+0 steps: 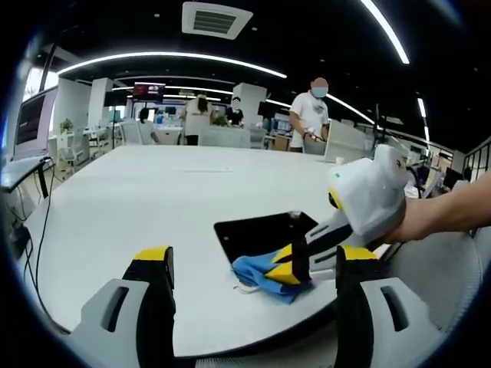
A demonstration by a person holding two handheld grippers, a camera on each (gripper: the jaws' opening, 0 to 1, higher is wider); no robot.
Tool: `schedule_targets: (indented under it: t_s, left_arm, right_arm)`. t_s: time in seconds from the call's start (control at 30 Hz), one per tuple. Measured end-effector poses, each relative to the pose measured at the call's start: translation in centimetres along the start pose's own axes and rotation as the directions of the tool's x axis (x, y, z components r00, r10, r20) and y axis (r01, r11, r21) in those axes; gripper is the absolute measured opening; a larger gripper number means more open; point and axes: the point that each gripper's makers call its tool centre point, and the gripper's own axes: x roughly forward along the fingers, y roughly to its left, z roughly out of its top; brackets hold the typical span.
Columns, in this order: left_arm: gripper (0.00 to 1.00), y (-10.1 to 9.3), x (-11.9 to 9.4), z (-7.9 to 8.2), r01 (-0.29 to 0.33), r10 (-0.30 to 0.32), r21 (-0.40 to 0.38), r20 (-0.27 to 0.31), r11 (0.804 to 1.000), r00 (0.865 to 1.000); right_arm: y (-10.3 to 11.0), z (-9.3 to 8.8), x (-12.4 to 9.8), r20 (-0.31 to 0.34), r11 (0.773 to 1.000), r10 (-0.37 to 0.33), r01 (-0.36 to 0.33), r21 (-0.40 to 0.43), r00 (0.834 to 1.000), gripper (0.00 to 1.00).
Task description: Wipe the mirror surface with the cleaning cloth until all visible marks leave the cleaned area.
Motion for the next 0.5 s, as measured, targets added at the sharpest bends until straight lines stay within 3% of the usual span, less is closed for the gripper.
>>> schedule_targets:
  t_s: [0.23, 0.33, 0.5]
  left_arm:
    - [0.85, -0.01, 0.03, -0.05, 0.001, -0.001, 0.001, -0.003, 1.000, 1.000]
    - [0.85, 0.01, 0.04, -0.07, 0.000, 0.000, 0.002, -0.004, 1.000, 1.000]
    - [0.85, 0.04, 0.02, -0.11, -0.001, 0.001, 0.002, -0.006, 1.000, 1.000]
  right_arm:
    - [0.34, 0.56, 0.58, 0.028, 1.000, 0.021, -0.022, 0.013, 0.999, 0.01]
    - [0.38, 0.62, 0.51, 0.037, 0.997, 0.021, -0.018, -0.073, 0.999, 0.00]
    - [0.39, 0.48, 0.40, 0.086, 0.996, 0.034, -0.027, -0.091, 0.996, 0.00]
